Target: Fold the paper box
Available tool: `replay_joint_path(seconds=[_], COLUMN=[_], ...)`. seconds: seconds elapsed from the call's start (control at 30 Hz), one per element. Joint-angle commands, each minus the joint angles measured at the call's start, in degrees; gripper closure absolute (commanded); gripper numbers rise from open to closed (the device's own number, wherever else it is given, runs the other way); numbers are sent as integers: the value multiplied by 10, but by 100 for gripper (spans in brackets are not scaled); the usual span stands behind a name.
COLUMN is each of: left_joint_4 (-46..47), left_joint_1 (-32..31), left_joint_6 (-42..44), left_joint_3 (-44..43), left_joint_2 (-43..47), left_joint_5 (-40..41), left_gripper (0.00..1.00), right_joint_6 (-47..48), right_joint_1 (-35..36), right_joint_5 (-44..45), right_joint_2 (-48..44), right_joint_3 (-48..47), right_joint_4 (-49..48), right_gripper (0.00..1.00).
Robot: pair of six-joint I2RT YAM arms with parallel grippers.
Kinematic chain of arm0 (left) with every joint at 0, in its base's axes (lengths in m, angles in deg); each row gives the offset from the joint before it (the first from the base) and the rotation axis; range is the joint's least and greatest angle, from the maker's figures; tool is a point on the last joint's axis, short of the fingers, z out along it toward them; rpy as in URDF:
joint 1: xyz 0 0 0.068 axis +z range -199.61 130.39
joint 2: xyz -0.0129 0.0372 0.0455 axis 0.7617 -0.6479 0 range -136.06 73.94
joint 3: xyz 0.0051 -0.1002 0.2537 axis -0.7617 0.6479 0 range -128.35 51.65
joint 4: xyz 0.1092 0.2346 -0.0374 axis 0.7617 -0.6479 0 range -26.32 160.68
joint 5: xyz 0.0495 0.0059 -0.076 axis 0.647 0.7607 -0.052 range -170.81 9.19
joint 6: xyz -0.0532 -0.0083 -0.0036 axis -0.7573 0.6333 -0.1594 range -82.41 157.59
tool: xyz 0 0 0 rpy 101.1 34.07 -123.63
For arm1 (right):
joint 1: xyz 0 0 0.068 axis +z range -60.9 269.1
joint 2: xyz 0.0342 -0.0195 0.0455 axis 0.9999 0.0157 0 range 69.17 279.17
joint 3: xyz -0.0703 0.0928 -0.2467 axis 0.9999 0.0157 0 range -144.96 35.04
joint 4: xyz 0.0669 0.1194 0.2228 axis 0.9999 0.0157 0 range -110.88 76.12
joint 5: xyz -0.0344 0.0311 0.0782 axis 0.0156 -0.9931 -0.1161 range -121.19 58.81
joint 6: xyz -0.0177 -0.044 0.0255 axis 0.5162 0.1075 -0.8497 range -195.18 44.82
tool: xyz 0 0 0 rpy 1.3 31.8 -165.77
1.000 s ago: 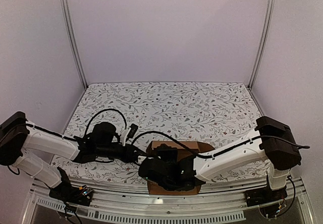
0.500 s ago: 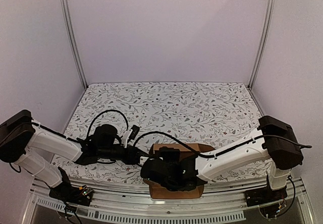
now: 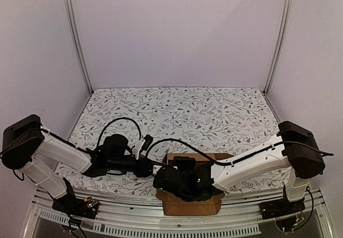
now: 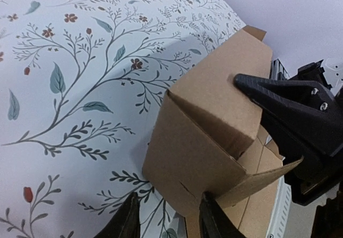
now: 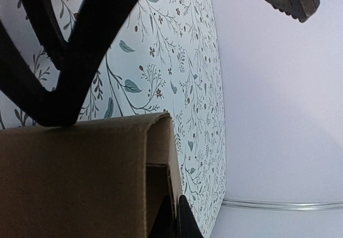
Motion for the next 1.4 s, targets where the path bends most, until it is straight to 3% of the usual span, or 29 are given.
replay_joint_path(seconds=[0.0,0.67,1.07,1.37], left_joint_4=[20,27,42,57], left_joint_1=[-23,-57,-88,-115], left_joint_6=[24,50,55,62], left_joint_3=[-2,22,22,17], left_joint_2=[-1,59,35,27], left_joint_5=[19,77,77,97], left_gripper=[63,62,61,56], right_joint_6=[-31,-51,-28,-27], right_joint_1=[-6,1,25,45], right_joint_5=[-35,19,82,103], right_joint_2=[-15,-34,-41,-57], right_joint_3=[16,22,38,40], right_joint_4=[25,58,32,33], right_gripper=[100,100,100,100])
